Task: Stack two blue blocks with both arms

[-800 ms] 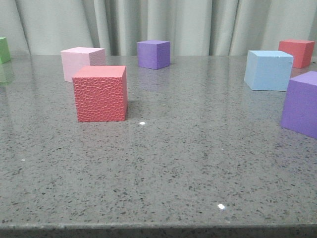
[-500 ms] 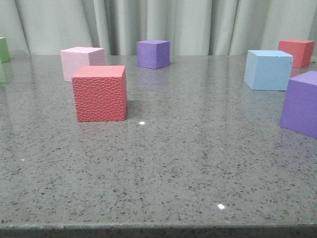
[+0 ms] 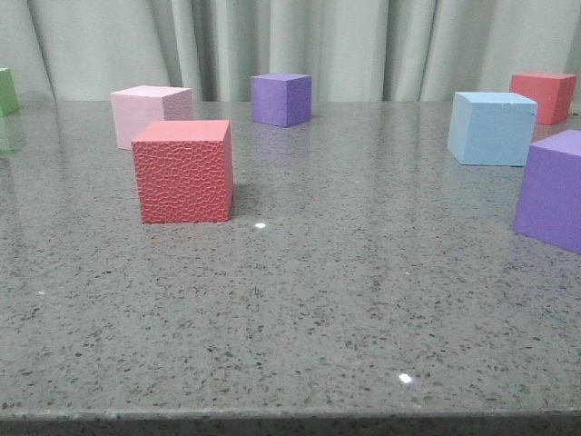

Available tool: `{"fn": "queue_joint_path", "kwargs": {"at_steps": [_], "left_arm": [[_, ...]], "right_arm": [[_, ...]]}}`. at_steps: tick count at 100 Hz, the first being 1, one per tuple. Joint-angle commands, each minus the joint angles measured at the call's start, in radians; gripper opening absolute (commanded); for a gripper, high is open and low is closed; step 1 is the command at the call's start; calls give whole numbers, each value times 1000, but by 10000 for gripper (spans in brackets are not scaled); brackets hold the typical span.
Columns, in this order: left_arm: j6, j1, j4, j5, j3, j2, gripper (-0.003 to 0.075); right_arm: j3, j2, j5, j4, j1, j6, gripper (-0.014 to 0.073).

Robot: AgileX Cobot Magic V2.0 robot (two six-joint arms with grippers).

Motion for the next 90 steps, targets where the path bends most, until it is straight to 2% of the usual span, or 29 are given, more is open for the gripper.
{"fn": "queue_joint_path", "kwargs": {"at_steps": [1, 33, 57, 78, 90], "left_arm": [[-1, -7, 0, -79, 3, -34, -18], [-1, -7, 0, -267, 3, -34, -18], [-1, -5, 0, -289, -7, -34, -19], [-1, -5, 0, -132, -116, 5, -19], [-1, -5, 0, -75, -203, 60, -19]], "right_arm": [[-18, -22, -76, -10, 1, -8, -68], [-18, -21, -45, -10, 0, -8, -68], [-19, -21, -53, 0, -1, -6, -67], [-61, -13, -34, 74, -1, 0, -67], [-131, 24, 42, 74, -1, 0, -67]]}}
